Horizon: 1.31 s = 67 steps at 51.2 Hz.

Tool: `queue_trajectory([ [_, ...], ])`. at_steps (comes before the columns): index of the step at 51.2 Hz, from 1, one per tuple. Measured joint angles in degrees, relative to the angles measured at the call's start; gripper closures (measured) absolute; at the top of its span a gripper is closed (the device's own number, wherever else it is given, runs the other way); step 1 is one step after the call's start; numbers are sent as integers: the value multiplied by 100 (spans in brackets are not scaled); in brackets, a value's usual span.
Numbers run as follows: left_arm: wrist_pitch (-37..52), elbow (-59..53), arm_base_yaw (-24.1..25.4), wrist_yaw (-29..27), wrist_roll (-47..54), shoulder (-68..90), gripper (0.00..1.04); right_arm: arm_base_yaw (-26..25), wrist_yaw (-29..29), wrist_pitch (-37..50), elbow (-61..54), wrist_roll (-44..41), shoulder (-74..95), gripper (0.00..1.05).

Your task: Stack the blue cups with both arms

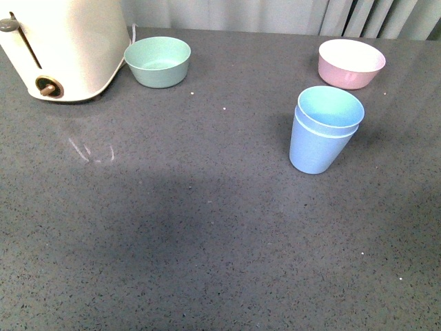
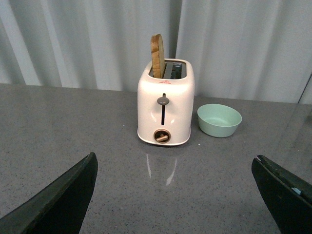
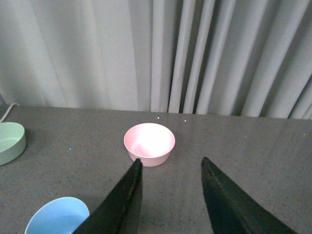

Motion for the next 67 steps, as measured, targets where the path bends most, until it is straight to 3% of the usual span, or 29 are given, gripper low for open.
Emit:
queue_trajectory([
  [10, 0, 0, 0, 0, 0, 0, 9, -160, -144, 72, -737, 92, -562, 103],
  [13, 0, 0, 0, 0, 0, 0, 9, -385, -501, 68, -966, 107, -824, 103],
  [18, 0, 0, 0, 0, 0, 0, 9, -575, -509, 7, -1228, 114, -1165, 103],
  [44, 0, 0, 0, 0, 0, 0, 9, -581, -549, -881, -2120, 109, -3005, 103],
  [67, -2, 0, 0, 0, 0, 0, 9, -586, -546, -2046, -2124, 116, -4306, 103],
])
